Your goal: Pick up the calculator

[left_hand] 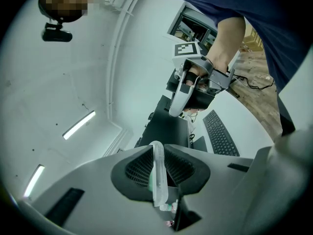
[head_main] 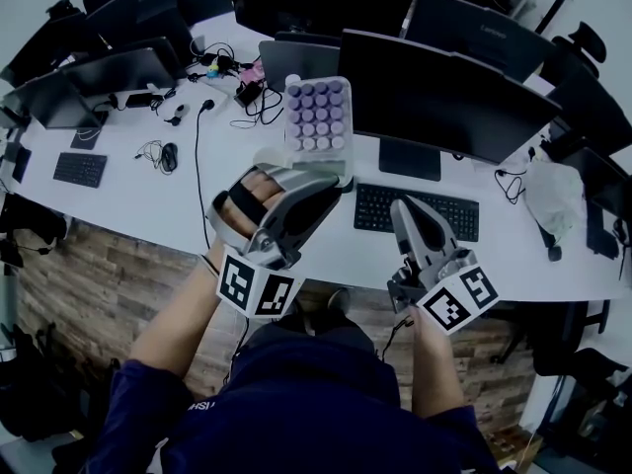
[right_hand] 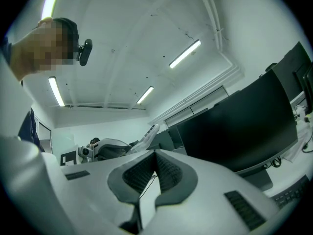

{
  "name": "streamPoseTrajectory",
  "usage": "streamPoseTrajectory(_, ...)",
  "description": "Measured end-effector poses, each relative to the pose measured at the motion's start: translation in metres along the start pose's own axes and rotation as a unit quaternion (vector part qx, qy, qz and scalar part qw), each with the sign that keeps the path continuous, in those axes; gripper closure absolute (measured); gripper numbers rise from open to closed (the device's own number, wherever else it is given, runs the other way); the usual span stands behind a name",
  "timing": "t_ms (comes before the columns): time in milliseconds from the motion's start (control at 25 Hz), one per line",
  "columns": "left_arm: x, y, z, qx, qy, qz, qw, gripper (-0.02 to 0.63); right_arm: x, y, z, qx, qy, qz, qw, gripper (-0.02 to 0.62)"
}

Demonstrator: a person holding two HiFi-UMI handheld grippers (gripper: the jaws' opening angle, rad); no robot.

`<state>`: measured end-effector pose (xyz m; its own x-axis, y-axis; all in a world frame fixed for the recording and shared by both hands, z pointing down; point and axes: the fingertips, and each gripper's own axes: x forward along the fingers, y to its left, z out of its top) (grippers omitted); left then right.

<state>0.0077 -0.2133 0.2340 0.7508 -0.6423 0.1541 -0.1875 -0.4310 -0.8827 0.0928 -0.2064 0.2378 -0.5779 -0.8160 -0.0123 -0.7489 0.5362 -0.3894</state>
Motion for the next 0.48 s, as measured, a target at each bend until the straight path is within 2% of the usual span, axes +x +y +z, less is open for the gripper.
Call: streamPoseTrajectory(480,0.0031,-0.0031,0.0009,0.0,0.003,0.0,1.0,0.52,-0.0018,-0.0039,-0.0015,0.004,0.002,0.0,1.0,0.594)
